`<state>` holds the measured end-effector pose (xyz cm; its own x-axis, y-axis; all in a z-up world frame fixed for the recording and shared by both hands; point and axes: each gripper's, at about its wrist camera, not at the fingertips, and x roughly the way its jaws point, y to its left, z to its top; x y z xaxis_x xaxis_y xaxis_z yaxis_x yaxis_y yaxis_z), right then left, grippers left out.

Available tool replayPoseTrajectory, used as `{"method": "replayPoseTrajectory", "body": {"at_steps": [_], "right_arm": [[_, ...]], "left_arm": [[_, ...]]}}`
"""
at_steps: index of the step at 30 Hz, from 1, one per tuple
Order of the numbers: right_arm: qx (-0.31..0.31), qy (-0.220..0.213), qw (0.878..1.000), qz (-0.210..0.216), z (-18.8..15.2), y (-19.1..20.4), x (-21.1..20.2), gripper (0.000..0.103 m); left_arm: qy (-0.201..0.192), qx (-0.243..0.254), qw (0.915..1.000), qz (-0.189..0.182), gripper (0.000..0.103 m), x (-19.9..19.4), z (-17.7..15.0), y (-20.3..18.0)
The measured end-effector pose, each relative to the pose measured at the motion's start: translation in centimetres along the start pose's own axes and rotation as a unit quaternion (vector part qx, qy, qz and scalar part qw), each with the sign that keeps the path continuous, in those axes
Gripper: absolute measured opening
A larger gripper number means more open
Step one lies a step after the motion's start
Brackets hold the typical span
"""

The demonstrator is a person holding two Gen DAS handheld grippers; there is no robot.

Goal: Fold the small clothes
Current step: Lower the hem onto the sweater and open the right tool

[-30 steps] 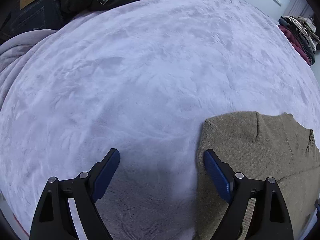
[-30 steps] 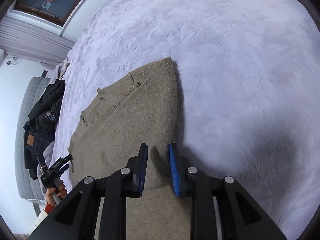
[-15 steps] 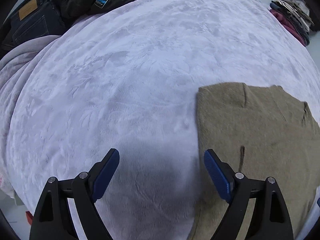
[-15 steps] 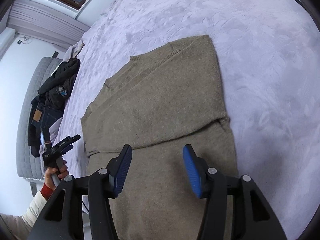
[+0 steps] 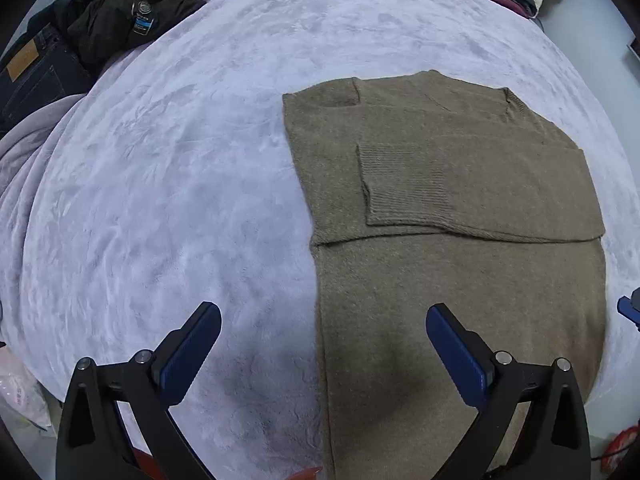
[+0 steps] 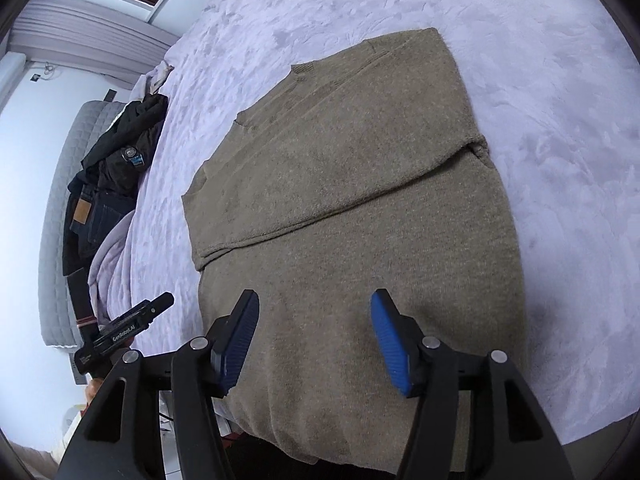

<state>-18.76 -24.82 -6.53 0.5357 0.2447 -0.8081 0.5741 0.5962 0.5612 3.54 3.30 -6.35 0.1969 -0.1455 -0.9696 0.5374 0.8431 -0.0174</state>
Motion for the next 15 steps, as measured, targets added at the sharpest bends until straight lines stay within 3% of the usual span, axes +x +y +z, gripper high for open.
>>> {"method": "replayPoseTrajectory", "body": {"at_steps": [5, 9, 15], "right_arm": [[-0.016, -0.006, 1.000, -0.015, -1.4, 0.7, -1.3, 0.079], [-0.012, 0.014, 1.000, -0.011, -2.9, -0.2, -1.1, 0.080], [0.019, 0.063, 0.996, -0.052, -6.1, -4.3, -0.4, 0.080]], "left_arm": [[0.015, 0.014, 0.9997, -0.013, 0.103, -0.3, -1.5, -1.0], [0.031, 0.038, 0.9987, -0.017, 0.103, -0.5, -3.3, -1.8], [0.073, 0.053, 0.9954, -0.034, 0.103, 0.4, -7.2, -1.2]]}}
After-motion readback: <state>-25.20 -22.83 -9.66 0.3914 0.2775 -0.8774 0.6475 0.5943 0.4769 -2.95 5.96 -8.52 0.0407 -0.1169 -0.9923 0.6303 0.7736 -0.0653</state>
